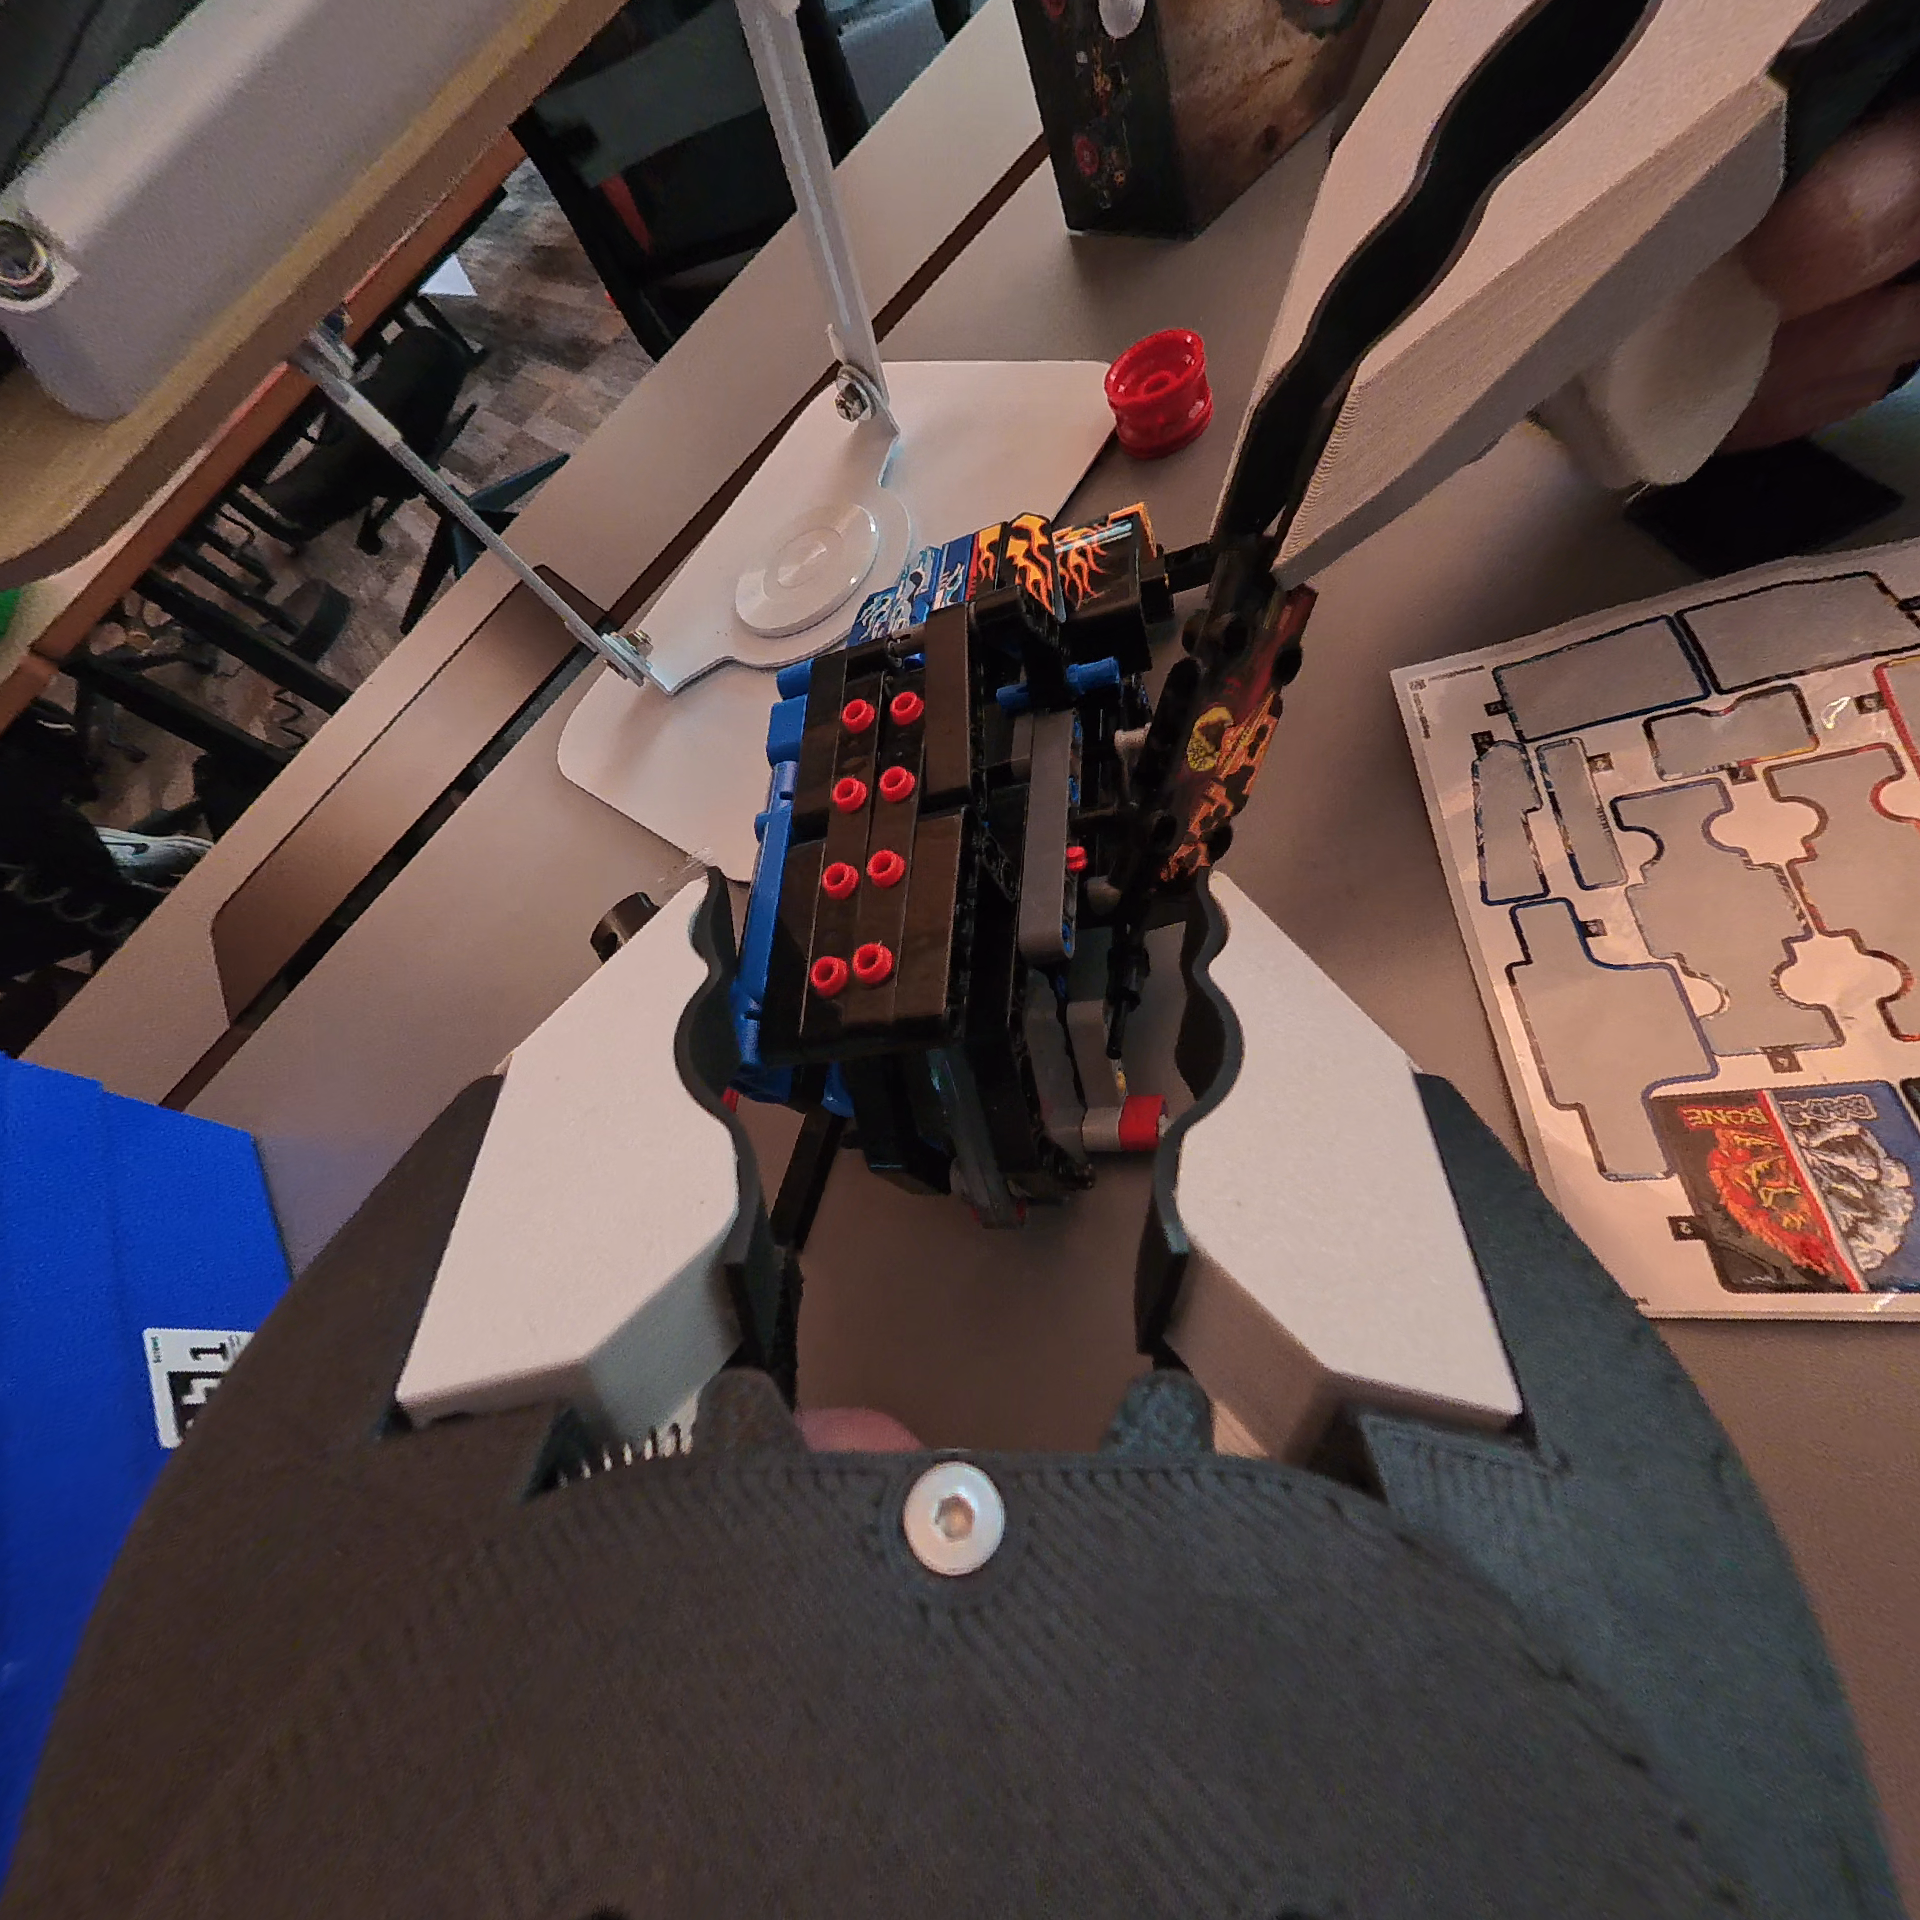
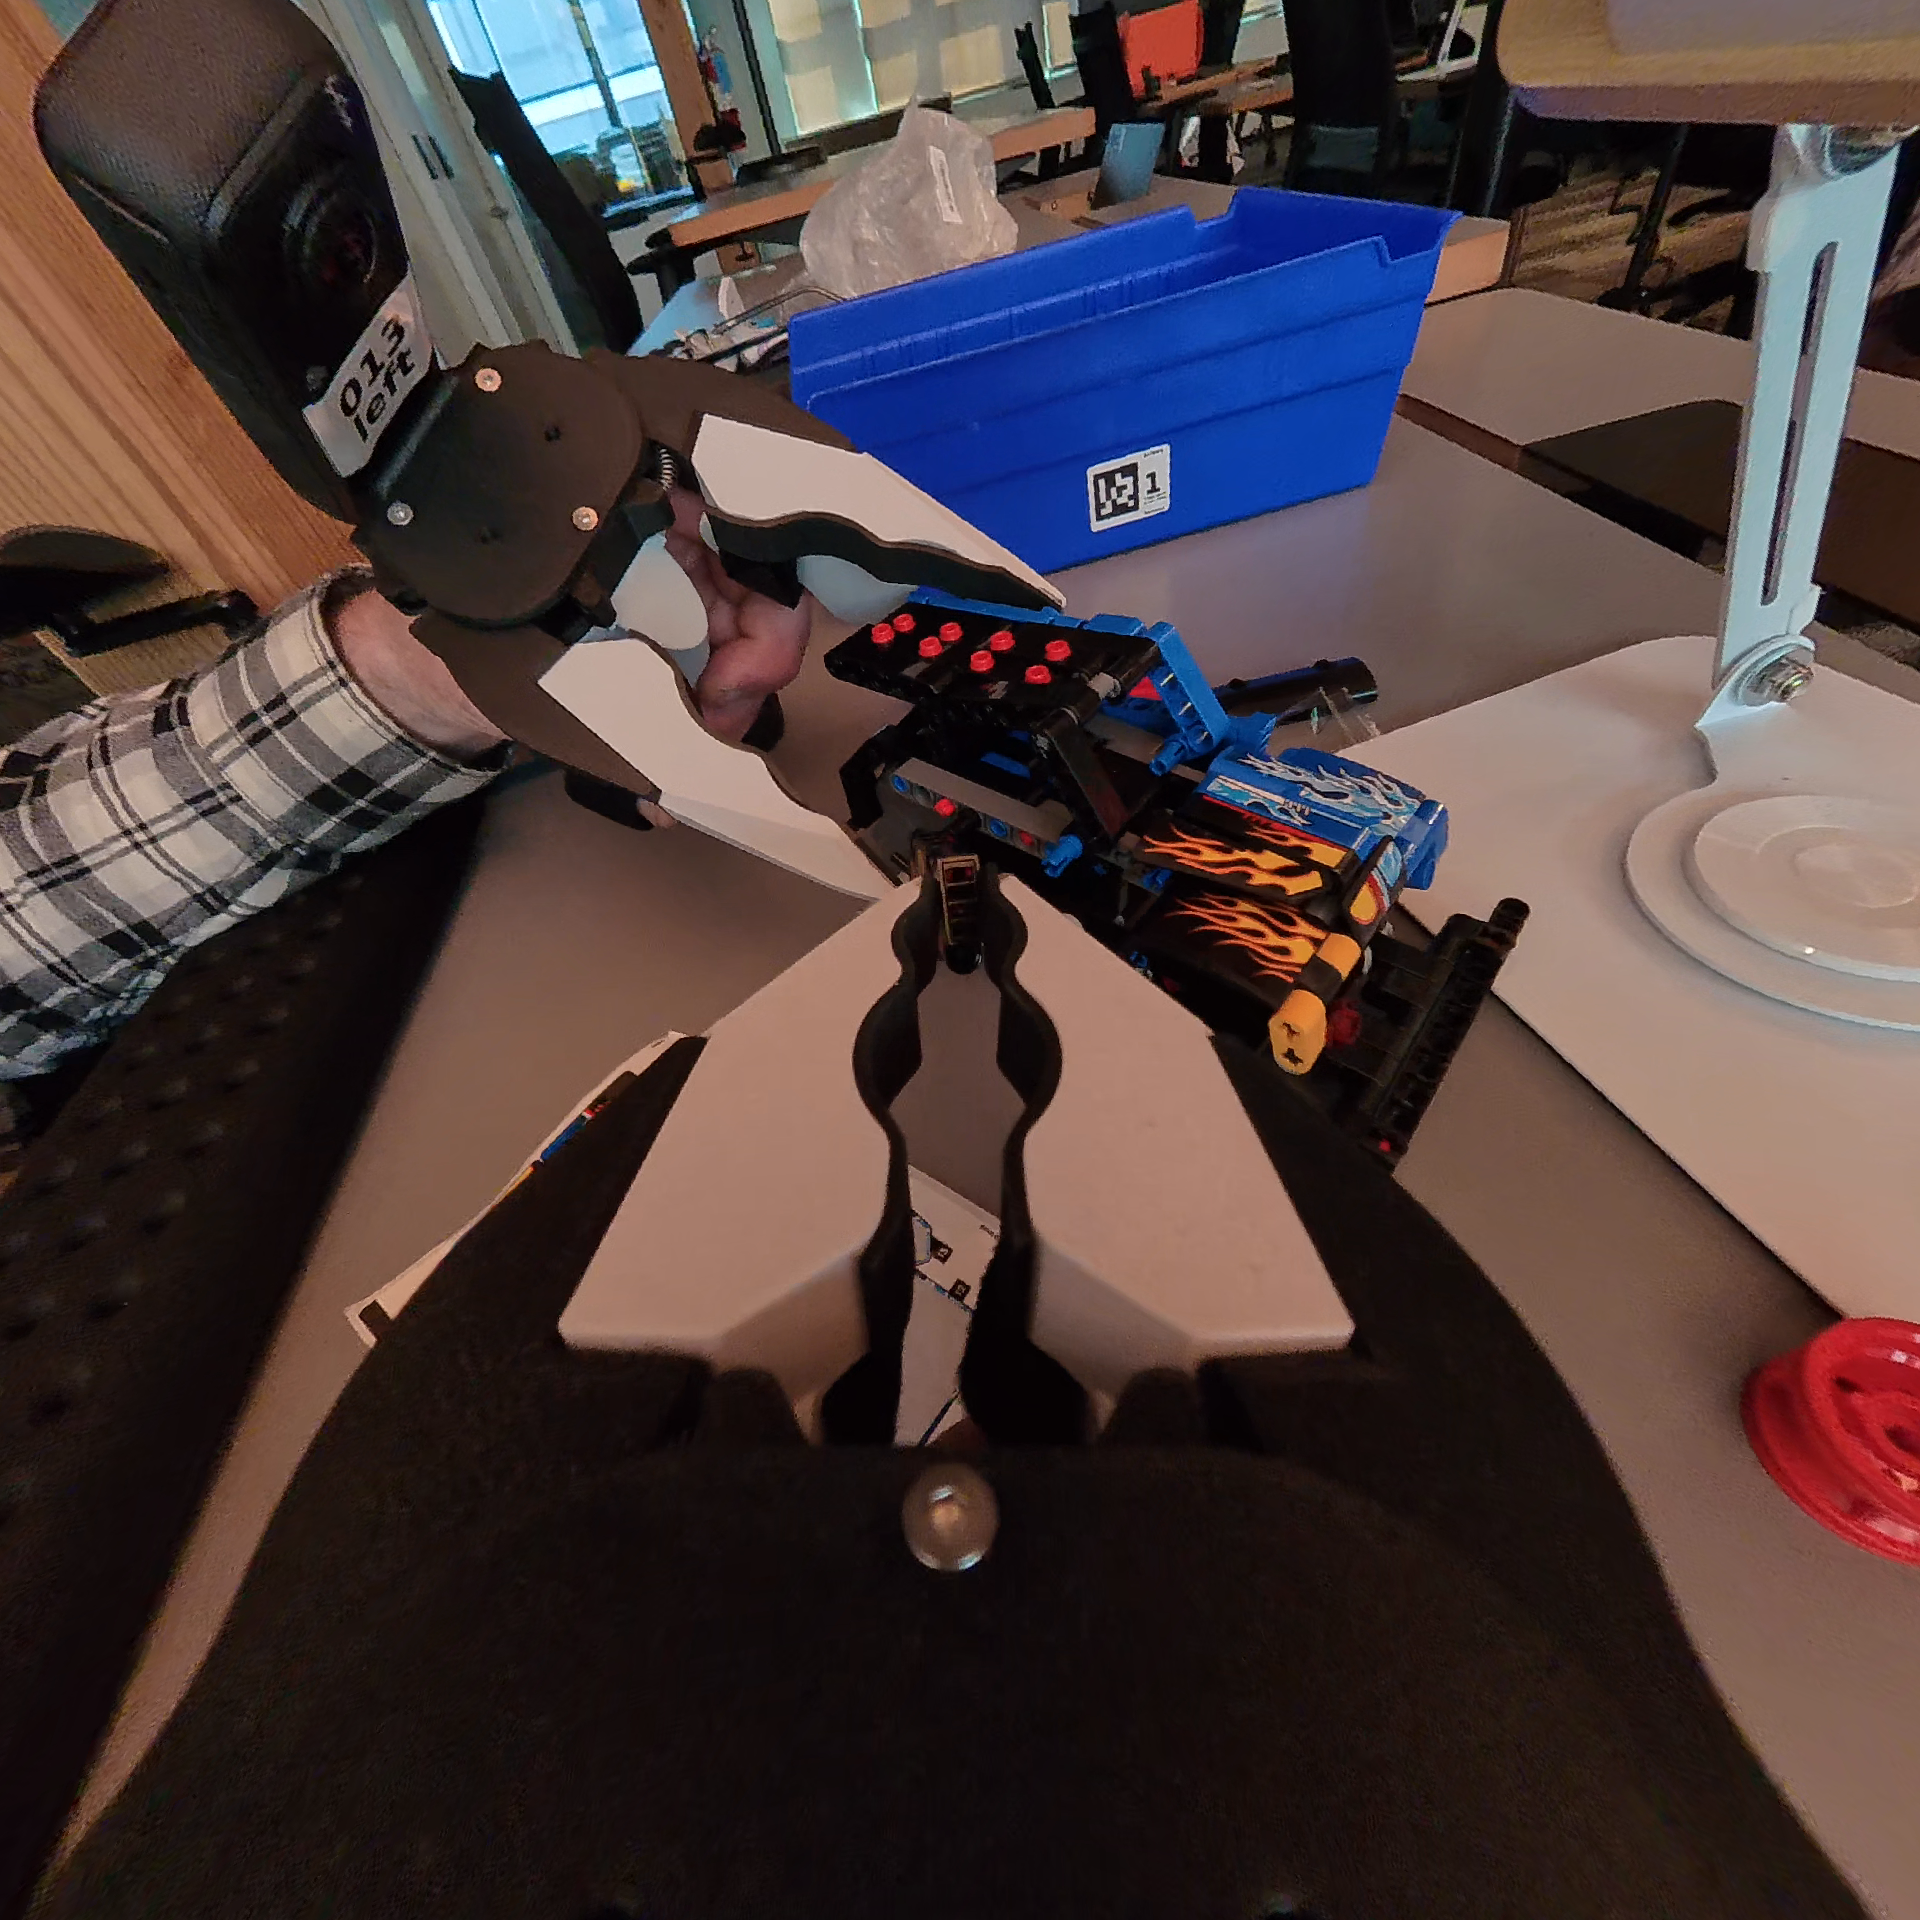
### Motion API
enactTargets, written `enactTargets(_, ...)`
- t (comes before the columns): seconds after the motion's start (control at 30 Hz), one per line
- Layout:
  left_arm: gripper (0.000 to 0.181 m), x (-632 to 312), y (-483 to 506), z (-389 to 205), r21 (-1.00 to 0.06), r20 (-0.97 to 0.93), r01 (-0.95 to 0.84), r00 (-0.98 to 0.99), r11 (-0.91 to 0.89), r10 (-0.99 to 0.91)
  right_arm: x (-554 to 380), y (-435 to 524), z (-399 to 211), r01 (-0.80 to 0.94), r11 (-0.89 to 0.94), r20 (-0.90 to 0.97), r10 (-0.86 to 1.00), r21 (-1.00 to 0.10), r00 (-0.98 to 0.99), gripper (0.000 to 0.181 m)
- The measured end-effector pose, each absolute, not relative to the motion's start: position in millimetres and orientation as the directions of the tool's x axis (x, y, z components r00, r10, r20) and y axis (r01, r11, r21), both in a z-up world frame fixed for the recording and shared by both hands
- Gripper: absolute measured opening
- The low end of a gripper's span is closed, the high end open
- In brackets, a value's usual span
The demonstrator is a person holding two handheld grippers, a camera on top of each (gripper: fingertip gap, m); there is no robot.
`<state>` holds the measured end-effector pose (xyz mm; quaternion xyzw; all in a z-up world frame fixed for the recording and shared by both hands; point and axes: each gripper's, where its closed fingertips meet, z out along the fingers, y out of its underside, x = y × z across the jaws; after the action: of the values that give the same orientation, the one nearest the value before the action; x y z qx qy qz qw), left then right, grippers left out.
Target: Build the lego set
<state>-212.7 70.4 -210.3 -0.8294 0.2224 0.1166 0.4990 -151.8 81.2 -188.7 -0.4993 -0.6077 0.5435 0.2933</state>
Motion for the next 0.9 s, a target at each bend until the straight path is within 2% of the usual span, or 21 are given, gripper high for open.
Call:
enactTargets(0.5,0.086,-215,72,-210,-0.776,-0.416,-0.480,0.877,-0.408,-0.240,-156,88,-188,0.286,-0.110,-0.195,0.937,-0.952,-0.290,0.006)
enactTargets(0.9,0.087,-216,73,-211,-0.772,-0.429,-0.488,0.873,-0.407,-0.232,-162,98,-196,0.334,-0.005,-0.065,0.983,-0.942,-0.169,0.007)
